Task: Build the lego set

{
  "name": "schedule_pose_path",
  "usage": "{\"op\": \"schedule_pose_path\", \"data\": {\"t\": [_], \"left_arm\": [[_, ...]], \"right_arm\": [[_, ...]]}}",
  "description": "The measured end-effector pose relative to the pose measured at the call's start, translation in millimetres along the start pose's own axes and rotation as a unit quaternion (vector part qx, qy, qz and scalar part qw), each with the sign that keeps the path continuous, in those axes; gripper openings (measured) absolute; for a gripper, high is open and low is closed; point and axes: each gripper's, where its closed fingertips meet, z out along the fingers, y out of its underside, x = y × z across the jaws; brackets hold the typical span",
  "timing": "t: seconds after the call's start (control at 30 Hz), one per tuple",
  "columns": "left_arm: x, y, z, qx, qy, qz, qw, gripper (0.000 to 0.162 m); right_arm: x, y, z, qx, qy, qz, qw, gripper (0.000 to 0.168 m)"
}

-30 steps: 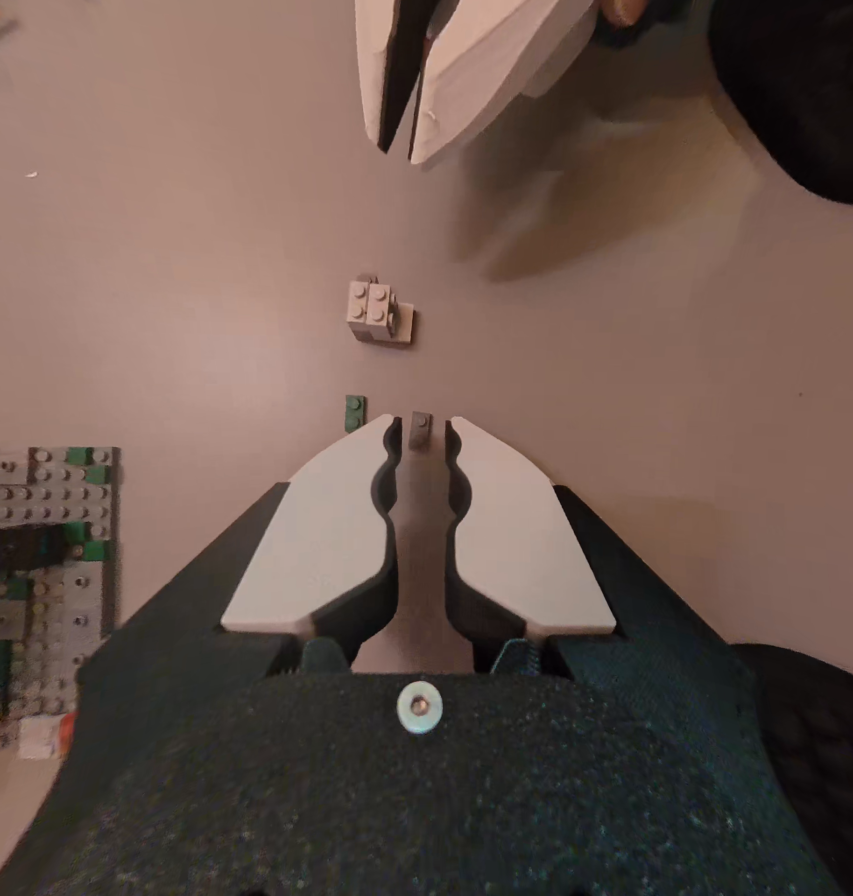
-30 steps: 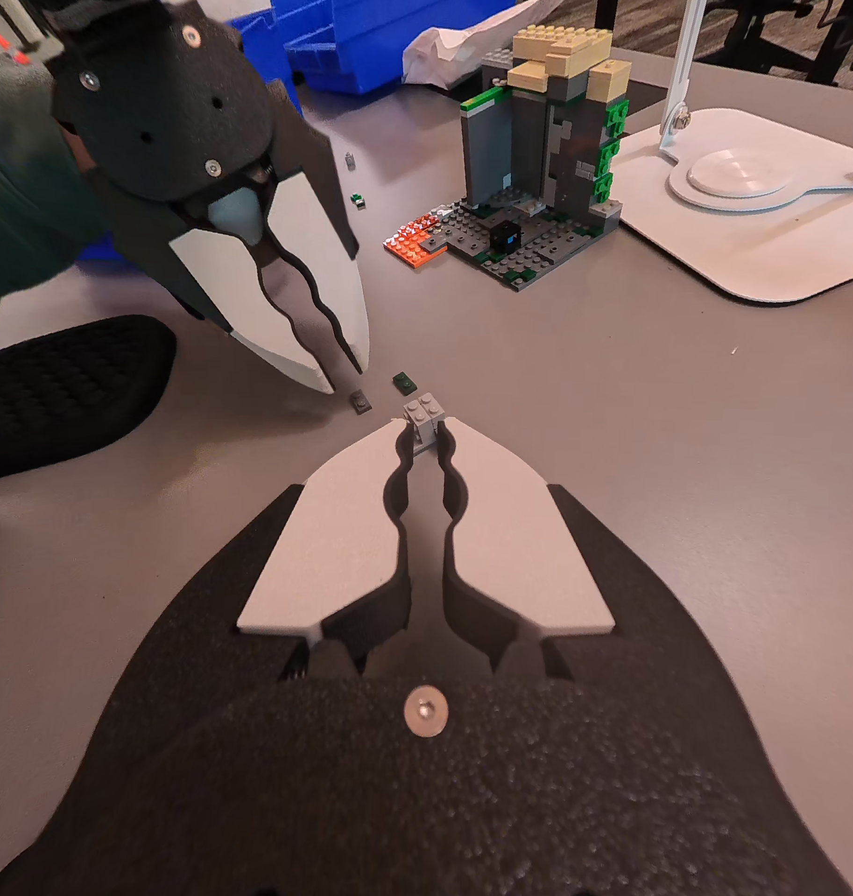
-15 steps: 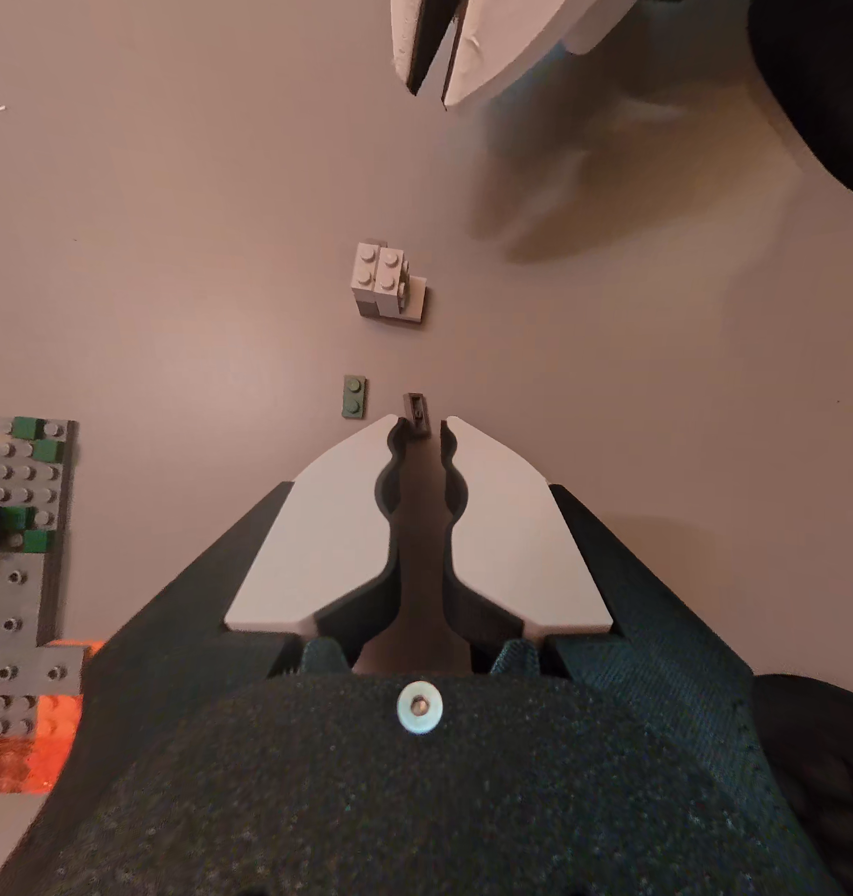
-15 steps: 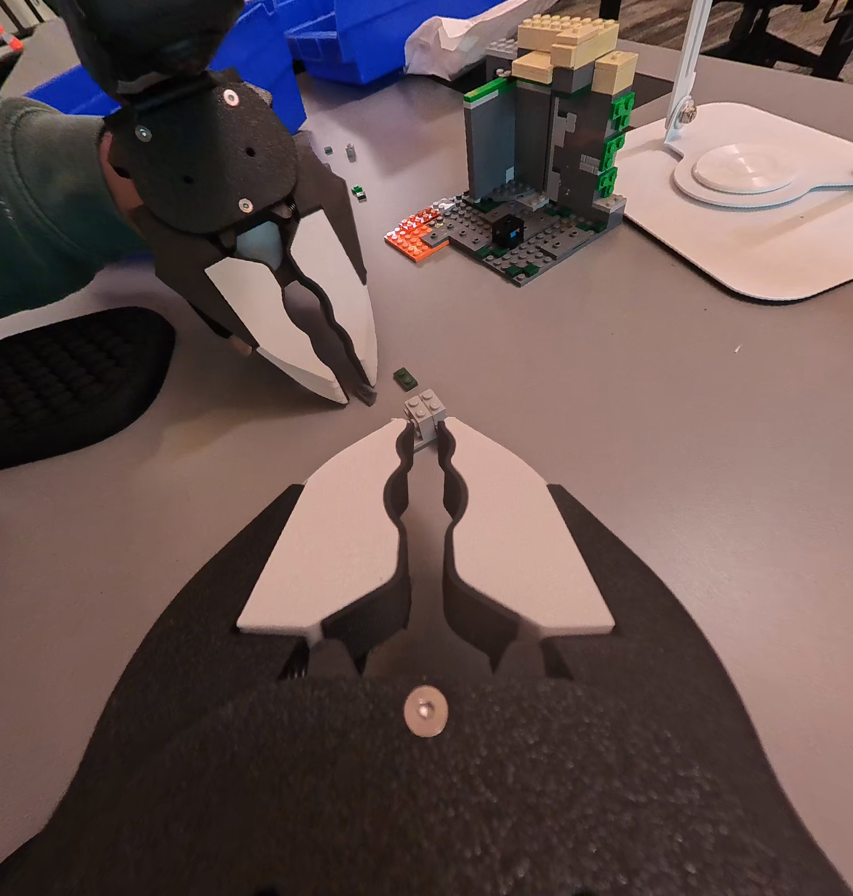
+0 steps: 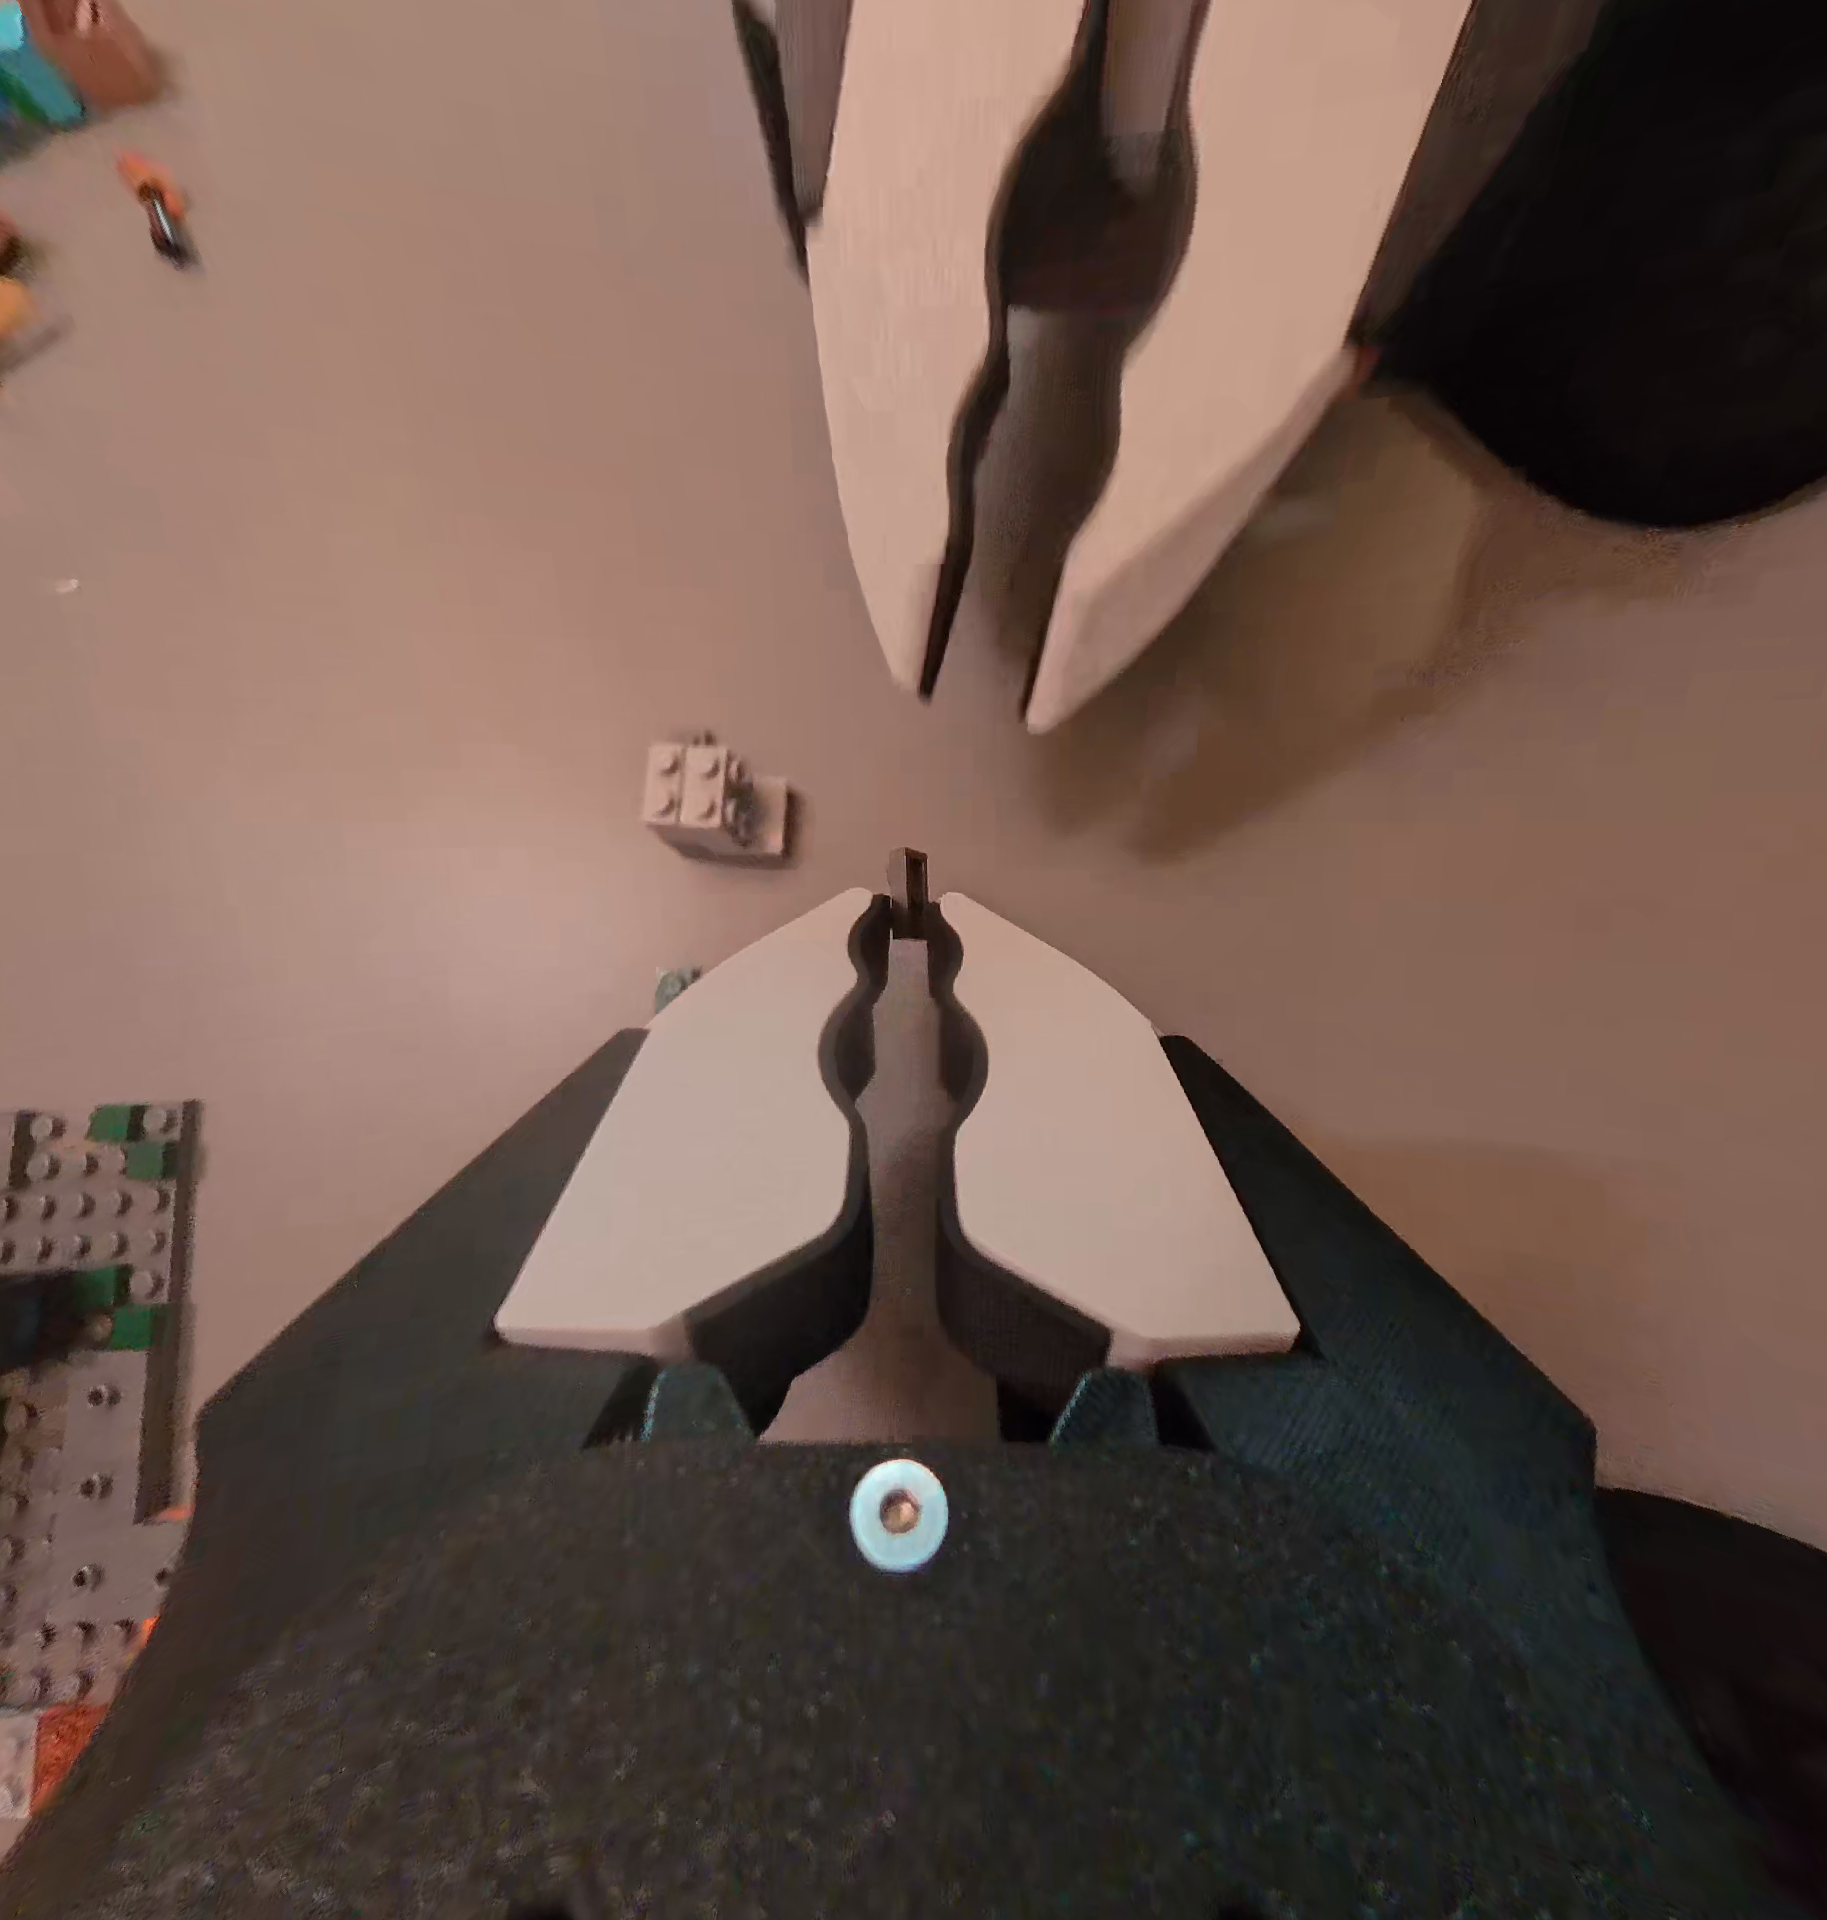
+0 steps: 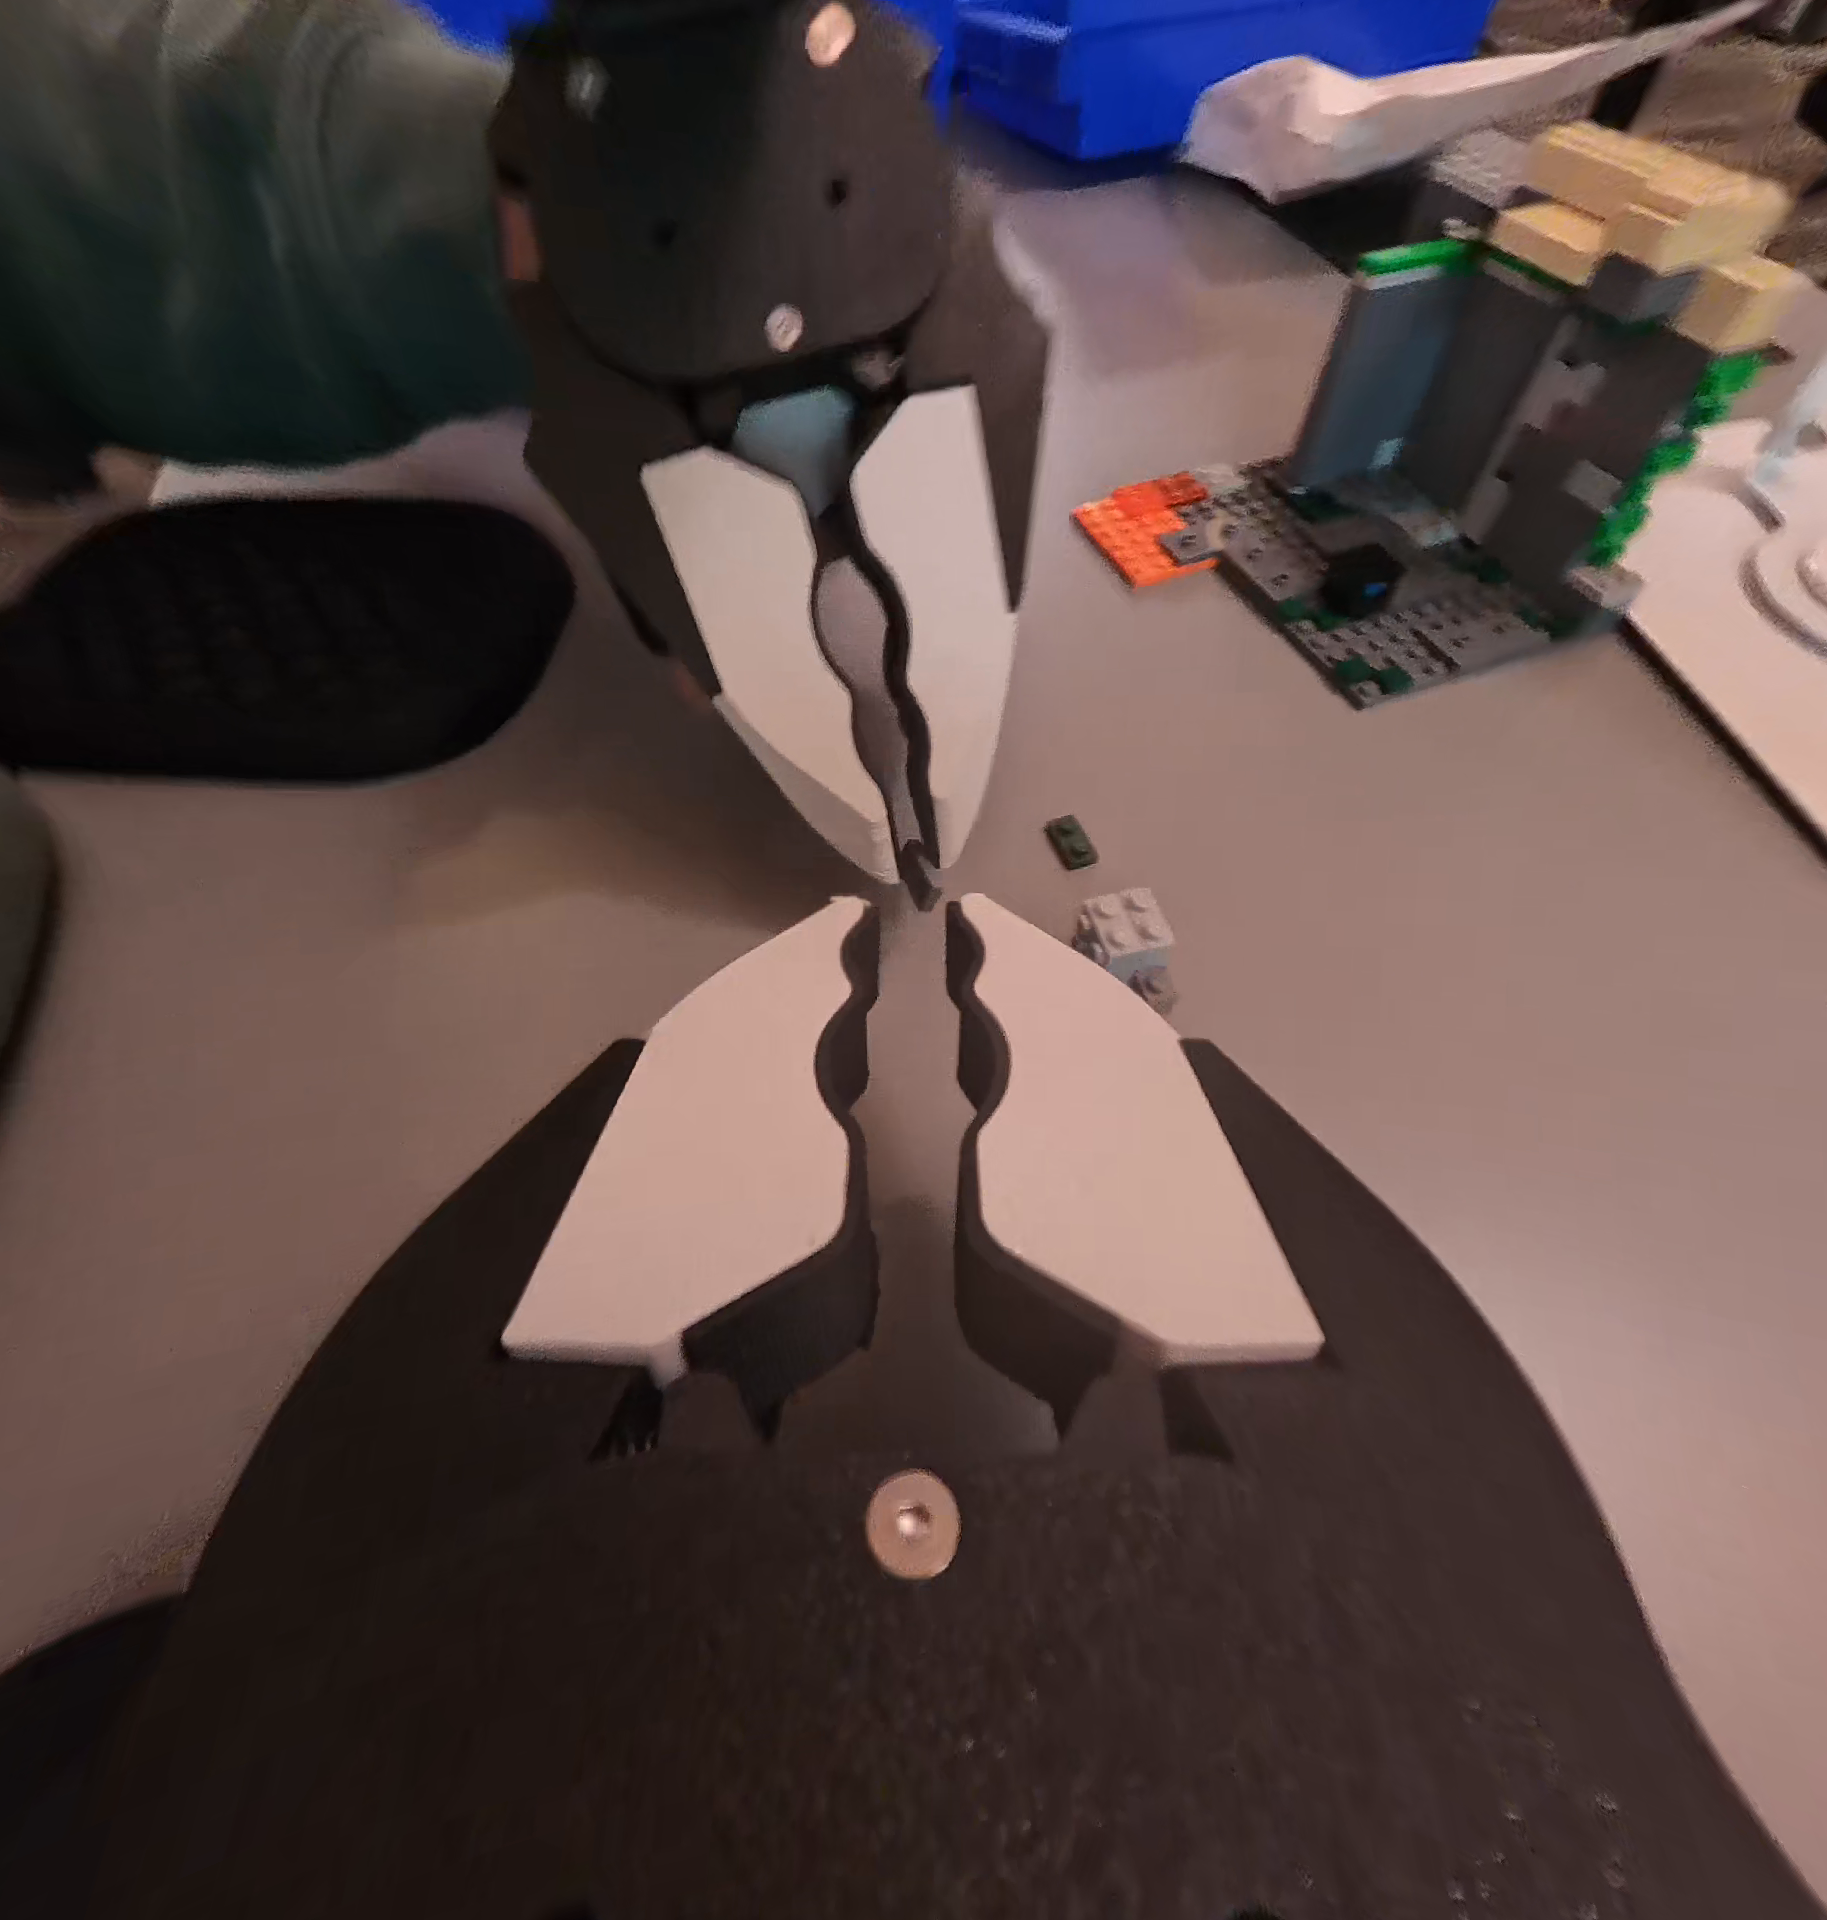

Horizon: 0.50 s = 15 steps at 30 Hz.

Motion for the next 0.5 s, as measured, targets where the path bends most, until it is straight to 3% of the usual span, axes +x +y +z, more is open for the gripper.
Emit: {"op": "schedule_pose_path", "data": {"t": [0.1, 0.4, 0.5], "left_arm": [[8, -15, -4, 0.02, 0.003, 0.021, 1.0, 0.007], [12, -24, -8, 0.035, -0.01, 0.05, 0.998, 0.007], [13, -25, -8, 0.044, -0.008, 0.048, 0.998, 0.007]], "right_arm": [[-12, 5, 7, -0.021, -0.006, -0.045, 0.999, 0.016], [-9, -5, 3, 0.013, -0.014, 0.005, 1.0, 0.017], [-7, -4, 5, 0.008, -0.008, 0.009, 1.0, 0.008]]}}
